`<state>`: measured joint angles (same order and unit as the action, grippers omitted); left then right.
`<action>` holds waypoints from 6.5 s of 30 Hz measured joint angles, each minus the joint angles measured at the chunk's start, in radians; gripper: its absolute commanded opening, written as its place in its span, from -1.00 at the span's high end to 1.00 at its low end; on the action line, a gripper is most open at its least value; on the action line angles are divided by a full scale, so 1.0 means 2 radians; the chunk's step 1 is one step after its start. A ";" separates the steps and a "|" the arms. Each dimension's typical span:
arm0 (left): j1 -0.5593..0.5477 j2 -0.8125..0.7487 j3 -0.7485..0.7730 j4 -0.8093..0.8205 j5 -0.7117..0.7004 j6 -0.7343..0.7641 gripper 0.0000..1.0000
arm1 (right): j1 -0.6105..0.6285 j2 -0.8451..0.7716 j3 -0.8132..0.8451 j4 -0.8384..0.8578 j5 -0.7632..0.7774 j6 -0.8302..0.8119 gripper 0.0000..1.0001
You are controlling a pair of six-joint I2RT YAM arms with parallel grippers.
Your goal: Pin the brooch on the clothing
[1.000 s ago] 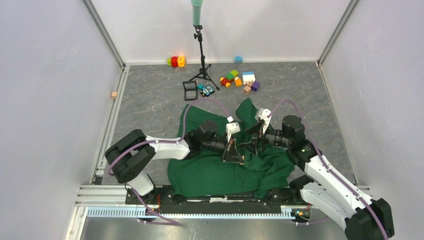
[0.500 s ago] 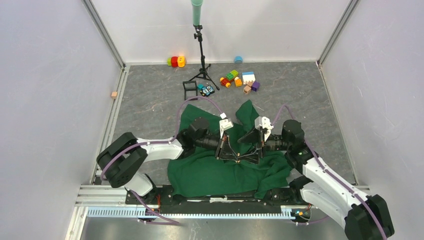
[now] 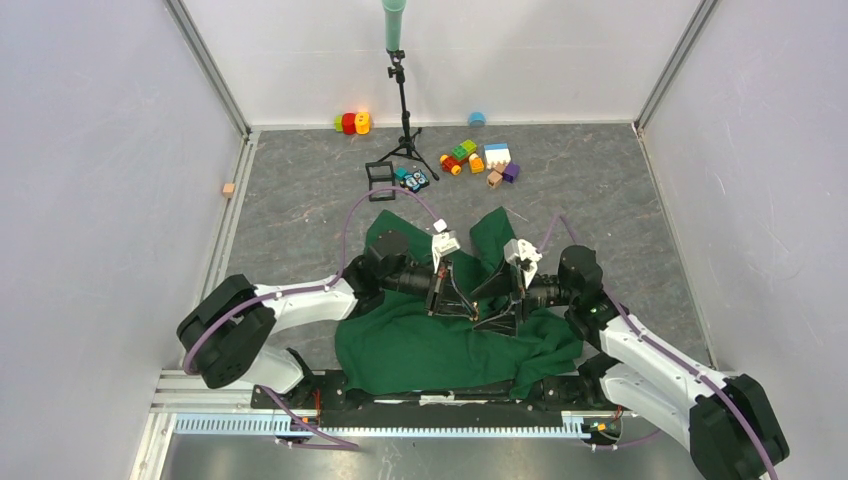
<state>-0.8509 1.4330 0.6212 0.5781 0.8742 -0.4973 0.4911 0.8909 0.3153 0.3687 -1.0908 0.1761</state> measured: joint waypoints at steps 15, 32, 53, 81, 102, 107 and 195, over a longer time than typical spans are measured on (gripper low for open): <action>0.016 -0.040 -0.014 0.000 0.000 -0.008 0.95 | 0.000 -0.015 -0.036 0.093 -0.017 0.080 -0.24; 0.010 -0.074 -0.016 -0.016 0.009 -0.007 0.95 | 0.000 -0.025 -0.051 0.181 -0.020 0.168 0.52; 0.007 -0.084 -0.046 -0.016 -0.081 -0.048 0.95 | 0.003 -0.007 -0.046 0.051 0.029 0.073 0.07; 0.008 -0.084 -0.048 0.007 -0.017 -0.059 0.95 | 0.003 -0.014 -0.041 0.133 0.009 0.145 0.16; 0.006 -0.080 -0.048 -0.006 -0.017 -0.059 0.95 | 0.016 0.002 -0.033 0.114 0.016 0.132 0.79; 0.006 -0.074 -0.048 -0.012 -0.018 -0.058 0.95 | 0.022 0.002 -0.015 0.049 0.028 0.104 1.00; 0.016 -0.072 -0.030 -0.029 0.004 -0.049 0.96 | 0.066 -0.078 0.127 -0.237 0.141 -0.074 -0.54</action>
<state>-0.8192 1.2888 0.5606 0.5205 0.8829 -0.5961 0.6231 0.7345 0.5697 -0.1047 -0.8093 0.0277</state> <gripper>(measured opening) 0.041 0.771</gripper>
